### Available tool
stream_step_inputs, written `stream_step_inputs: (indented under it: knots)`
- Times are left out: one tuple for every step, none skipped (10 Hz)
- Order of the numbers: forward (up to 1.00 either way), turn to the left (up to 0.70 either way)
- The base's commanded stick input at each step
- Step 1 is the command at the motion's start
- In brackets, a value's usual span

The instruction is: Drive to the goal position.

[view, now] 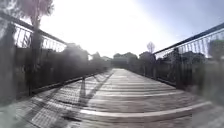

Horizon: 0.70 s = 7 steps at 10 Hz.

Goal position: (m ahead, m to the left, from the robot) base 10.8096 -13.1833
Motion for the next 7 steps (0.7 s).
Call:
stream_step_inputs:
  knots:
    - [1.0, 0.0]
    - [1.0, 0.0]
    - [1.0, 0.0]
    - [1.0, 0.0]
    - [1.0, 0.0]
    - [1.0, 0.0]
    - [1.0, 0.0]
